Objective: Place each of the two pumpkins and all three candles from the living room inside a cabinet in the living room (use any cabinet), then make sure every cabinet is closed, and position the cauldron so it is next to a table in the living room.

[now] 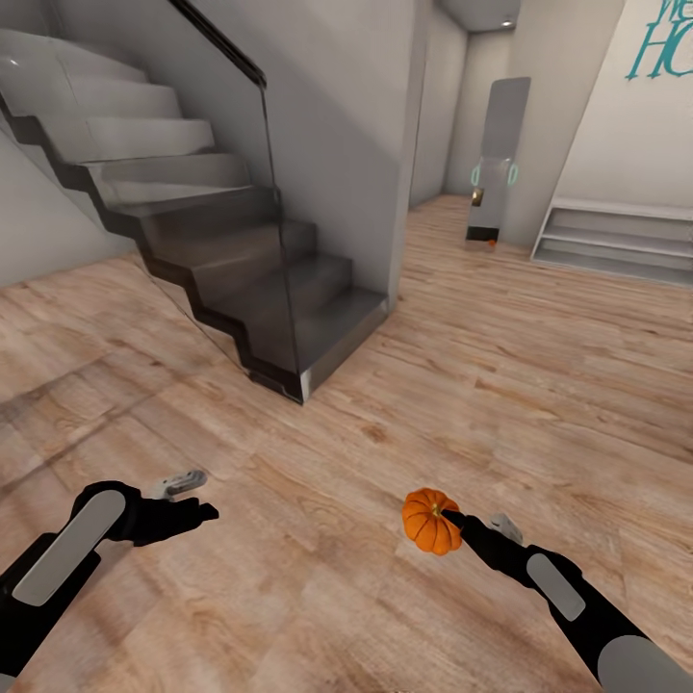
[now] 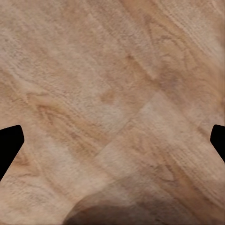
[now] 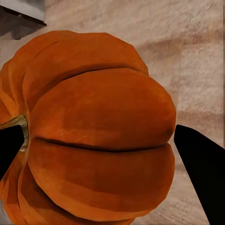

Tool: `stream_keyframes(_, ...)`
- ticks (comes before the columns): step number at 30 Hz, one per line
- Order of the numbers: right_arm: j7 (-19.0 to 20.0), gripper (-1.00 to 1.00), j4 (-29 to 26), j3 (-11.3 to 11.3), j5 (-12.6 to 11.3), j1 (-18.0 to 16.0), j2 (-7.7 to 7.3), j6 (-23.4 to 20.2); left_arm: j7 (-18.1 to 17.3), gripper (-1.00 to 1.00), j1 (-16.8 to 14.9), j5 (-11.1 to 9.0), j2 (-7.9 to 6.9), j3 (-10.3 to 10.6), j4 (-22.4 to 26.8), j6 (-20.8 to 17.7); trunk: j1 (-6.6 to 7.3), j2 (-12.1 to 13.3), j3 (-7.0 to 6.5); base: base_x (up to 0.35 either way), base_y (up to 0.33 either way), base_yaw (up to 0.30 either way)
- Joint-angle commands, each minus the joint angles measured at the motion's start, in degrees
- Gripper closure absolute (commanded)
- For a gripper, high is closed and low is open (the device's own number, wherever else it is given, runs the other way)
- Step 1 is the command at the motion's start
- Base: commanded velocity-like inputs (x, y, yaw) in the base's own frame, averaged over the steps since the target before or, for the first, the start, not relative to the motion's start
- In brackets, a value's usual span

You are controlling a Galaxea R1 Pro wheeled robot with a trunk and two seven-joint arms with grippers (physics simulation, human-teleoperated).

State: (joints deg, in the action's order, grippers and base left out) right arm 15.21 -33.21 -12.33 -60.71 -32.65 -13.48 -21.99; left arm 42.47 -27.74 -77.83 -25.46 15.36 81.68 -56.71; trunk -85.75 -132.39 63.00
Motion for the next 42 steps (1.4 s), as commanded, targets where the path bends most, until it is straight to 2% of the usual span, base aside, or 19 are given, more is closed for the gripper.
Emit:
stream_keyframes(1,0.03,1.0,-0.01,-0.24,-0.37,-0.04,-0.06,0.0,0.6,-1.0,-0.06,-0.57,-0.05,0.1,0.06,0.02,0.01,-0.02,0.12,0.0,0.0,-0.121)
stream_keyframes(14,0.42,1.0,-0.01,-0.24,-0.38,-0.04,-0.02,0.33,0.59,-1.0,-0.04,-0.56,-0.07,0.11,0.14,0.05,0.01,-0.02,1.17,0.219,0.004,-0.144)
stream_keyframes(27,0.52,1.0,-0.01,-0.24,-0.38,-0.04,-0.01,0.54,0.53,-1.0,-0.05,-0.49,-0.11,0.11,0.11,0.05,0.01,-0.02,2.17,0.04,-0.006,-0.173)
stream_keyframes(33,1.89,1.0,-0.01,-0.24,-0.37,-0.04,-0.06,0.63,0.59,-1.0,-0.05,-0.48,-0.11,0.13,0.15,0.1,0.01,-0.02,2.39,0.262,0.073,-0.214)
stream_keyframes(42,2.45,1.0,-0.01,-0.24,-0.37,-0.04,-0.06,0.63,0.59,-1.0,-0.04,-0.48,-0.11,0.2,0.15,0.1,0.01,-0.02,2.41,0.308,0.003,-0.018)
